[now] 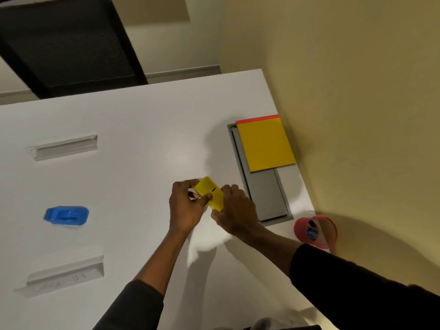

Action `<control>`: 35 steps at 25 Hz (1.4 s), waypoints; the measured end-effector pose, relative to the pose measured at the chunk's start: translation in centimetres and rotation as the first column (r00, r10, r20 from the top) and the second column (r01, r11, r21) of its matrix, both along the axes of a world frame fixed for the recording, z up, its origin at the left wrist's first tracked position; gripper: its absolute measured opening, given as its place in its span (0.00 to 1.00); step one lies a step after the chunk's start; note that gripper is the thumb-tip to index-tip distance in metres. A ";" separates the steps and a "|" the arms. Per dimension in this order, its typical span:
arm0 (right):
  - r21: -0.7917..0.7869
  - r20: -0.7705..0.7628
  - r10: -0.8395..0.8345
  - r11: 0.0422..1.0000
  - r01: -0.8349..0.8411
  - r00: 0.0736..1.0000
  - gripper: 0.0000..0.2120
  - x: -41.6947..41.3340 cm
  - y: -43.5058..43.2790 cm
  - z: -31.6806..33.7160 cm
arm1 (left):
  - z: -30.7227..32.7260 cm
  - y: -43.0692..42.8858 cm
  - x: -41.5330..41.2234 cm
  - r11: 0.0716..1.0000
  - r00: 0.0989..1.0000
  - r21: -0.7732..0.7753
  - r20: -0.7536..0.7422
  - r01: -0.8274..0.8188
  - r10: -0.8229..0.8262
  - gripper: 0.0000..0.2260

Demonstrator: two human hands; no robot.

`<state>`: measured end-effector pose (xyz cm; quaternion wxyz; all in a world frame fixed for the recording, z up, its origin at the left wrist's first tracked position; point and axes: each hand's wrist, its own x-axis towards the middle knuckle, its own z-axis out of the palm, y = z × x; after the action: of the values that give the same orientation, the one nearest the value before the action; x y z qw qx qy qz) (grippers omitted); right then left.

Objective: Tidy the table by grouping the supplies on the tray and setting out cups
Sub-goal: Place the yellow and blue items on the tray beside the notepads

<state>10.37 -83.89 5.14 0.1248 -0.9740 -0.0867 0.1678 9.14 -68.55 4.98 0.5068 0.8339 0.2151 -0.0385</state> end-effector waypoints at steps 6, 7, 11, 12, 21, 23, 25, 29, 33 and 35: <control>-0.008 -0.046 -0.263 0.965 0.263 0.964 0.32 2.7 -7.7 2.5 | -2.1 -5.4 -1.2 0.979 0.982 0.074 -0.020 0.189 -0.188 0.30; -0.013 -0.050 -0.301 0.954 0.300 0.952 0.33 3.3 -8.9 2.5 | -3.0 -5.4 -2.0 0.951 0.963 0.154 -0.088 0.266 -0.255 0.33; -0.100 -0.085 -0.416 0.908 0.408 0.905 0.37 5.5 -13.5 2.1 | -6.0 -4.9 -5.3 0.734 0.810 0.374 -0.414 0.567 -0.415 0.52; -0.126 -0.094 -0.437 0.897 0.425 0.894 0.37 6.1 -14.3 1.9 | -6.3 -4.8 -5.8 0.688 0.771 0.387 -0.481 0.614 -0.418 0.55; -0.267 -0.113 -0.475 0.861 0.434 0.873 0.33 8.7 -19.0 -0.5 | -7.4 -4.9 -6.5 0.608 0.650 0.346 -0.650 0.715 -0.394 0.63; -0.278 -0.144 -0.464 0.867 0.414 0.874 0.30 8.9 -19.1 -0.9 | -7.7 -5.0 -6.6 0.609 0.648 0.344 -0.652 0.715 -0.392 0.63; -0.281 -0.169 -0.462 0.869 0.407 0.871 0.28 9.0 -19.3 -1.2 | -7.7 -5.1 -6.6 0.618 0.647 0.331 -0.652 0.713 -0.397 0.64; -0.287 -0.193 -0.441 0.880 0.379 0.877 0.25 8.9 -19.4 -1.5 | -7.7 -4.9 -6.4 0.629 0.649 0.327 -0.654 0.705 -0.388 0.65; -0.296 -0.182 -0.436 0.879 0.374 0.881 0.25 8.8 -19.2 -1.3 | -7.6 -4.8 -6.6 0.644 0.665 0.329 -0.638 0.690 -0.387 0.64; -0.303 -0.178 -0.424 0.882 0.360 0.888 0.25 8.8 -19.2 -1.2 | -7.4 -4.8 -6.7 0.650 0.673 0.333 -0.632 0.683 -0.384 0.64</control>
<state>19.13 -103.05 3.90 0.0361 -0.9515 0.1523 0.2650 2.47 -73.36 -2.44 0.1353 0.9249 0.0757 -0.3472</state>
